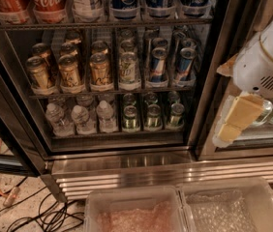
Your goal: Pick 7up can from middle shelf of fridge
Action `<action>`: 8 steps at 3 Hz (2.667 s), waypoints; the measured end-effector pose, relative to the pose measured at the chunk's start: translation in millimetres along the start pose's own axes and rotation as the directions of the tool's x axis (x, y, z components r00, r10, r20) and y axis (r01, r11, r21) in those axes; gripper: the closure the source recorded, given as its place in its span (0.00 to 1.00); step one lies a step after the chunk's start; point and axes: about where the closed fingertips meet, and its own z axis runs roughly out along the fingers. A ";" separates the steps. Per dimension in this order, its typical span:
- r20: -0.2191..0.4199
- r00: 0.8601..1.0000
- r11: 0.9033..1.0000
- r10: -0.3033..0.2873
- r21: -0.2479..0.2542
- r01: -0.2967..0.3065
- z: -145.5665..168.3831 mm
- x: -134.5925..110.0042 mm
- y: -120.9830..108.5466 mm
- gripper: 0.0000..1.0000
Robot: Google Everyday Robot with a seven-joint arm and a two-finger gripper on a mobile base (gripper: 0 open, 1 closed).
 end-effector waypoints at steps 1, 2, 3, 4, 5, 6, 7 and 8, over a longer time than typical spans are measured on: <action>0.016 1.000 1.000 0.007 0.004 -0.007 0.2 -1.8 1.0 0.00; 0.121 0.990 0.997 0.078 -0.013 -0.077 19.3 -12.6 2.1 0.00; 0.249 0.957 0.988 0.152 -0.045 -0.145 47.7 -35.6 0.5 0.00; 0.342 0.919 0.980 0.195 -0.025 -0.198 65.5 -55.3 1.4 0.00; 0.406 0.891 0.976 0.206 -0.014 -0.219 86.1 -75.5 1.7 0.00; 0.467 0.853 0.971 0.231 -0.060 -0.231 143.1 -113.2 -3.0 0.00; 0.468 0.853 0.971 0.231 -0.060 -0.231 143.2 -113.3 -3.0 0.00; 0.478 0.841 0.965 0.253 -0.065 -0.253 152.6 -121.8 -2.4 0.00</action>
Offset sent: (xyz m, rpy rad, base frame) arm 0.0232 0.0426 -0.0410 0.3845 -0.0042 -0.1234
